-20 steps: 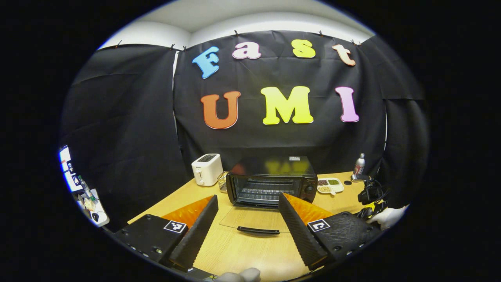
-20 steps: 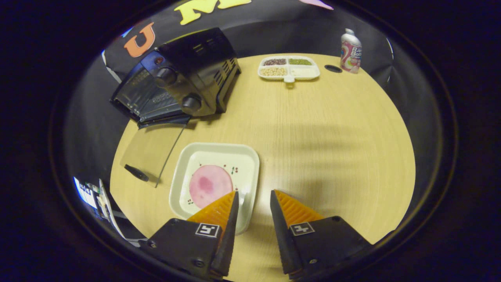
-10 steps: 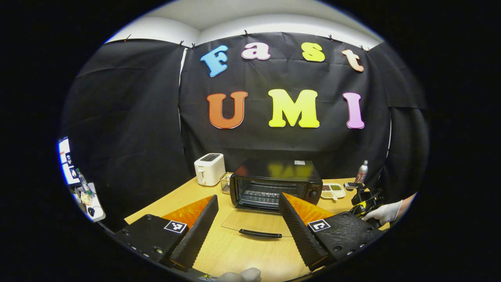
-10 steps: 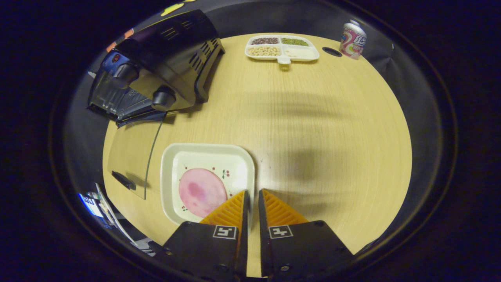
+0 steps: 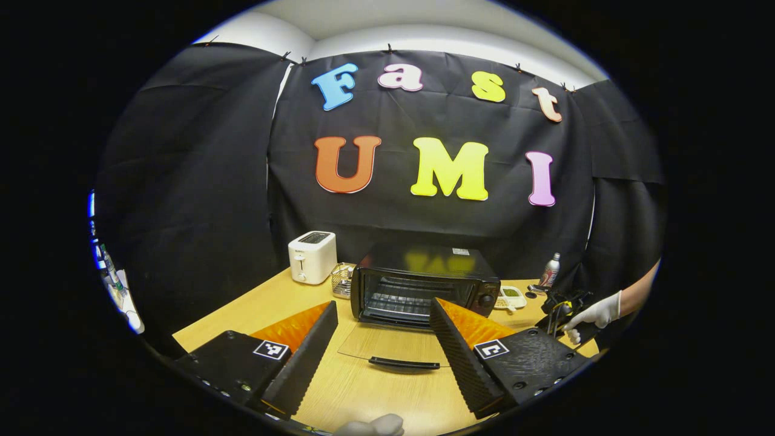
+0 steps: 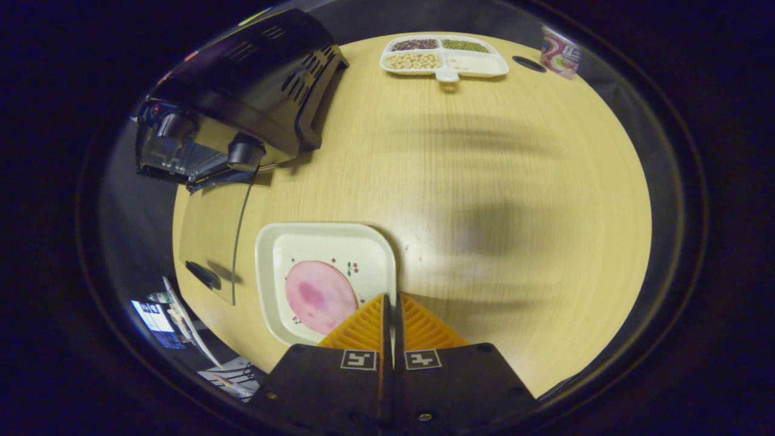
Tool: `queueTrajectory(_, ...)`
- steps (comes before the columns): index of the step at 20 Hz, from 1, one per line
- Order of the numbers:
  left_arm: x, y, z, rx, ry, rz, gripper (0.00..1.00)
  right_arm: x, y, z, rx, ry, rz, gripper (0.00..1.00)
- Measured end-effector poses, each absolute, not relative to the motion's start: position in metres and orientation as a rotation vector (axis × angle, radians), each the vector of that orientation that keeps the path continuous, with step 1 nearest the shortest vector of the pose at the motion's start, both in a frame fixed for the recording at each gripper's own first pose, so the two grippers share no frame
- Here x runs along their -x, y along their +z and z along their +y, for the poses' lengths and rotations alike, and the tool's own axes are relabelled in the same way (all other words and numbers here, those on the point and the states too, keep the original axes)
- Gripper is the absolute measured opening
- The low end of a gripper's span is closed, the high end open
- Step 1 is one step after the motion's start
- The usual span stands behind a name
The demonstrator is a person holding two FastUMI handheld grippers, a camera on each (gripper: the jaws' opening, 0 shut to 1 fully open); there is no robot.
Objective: Open the electric oven with the left hand, put the food in, and close the electric oven.
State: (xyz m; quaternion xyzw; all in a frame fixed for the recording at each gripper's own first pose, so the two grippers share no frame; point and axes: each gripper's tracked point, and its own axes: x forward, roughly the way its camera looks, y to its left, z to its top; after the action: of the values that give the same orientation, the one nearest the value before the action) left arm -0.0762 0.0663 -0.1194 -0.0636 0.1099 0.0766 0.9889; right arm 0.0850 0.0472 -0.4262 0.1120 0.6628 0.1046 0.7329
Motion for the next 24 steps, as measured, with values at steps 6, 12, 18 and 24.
queueTrajectory(6,0.072,-0.116,0.069,0.089,0.109,0.229,0.95,-0.078,-0.418,0.051,-0.589,0.292,1.362,0.02)
queueTrajectory(12,0.069,-0.113,0.066,0.087,0.079,0.236,0.95,-0.073,-0.395,0.054,-0.771,0.307,1.214,0.04)
queueTrajectory(18,0.063,-0.109,0.061,0.077,0.05,0.235,0.95,-0.063,-0.365,0.053,-0.886,0.267,1.083,0.0)
queueTrajectory(24,0.058,-0.106,0.057,0.071,0.008,0.23,0.95,-0.046,-0.343,0.046,-0.896,0.219,0.998,0.04)
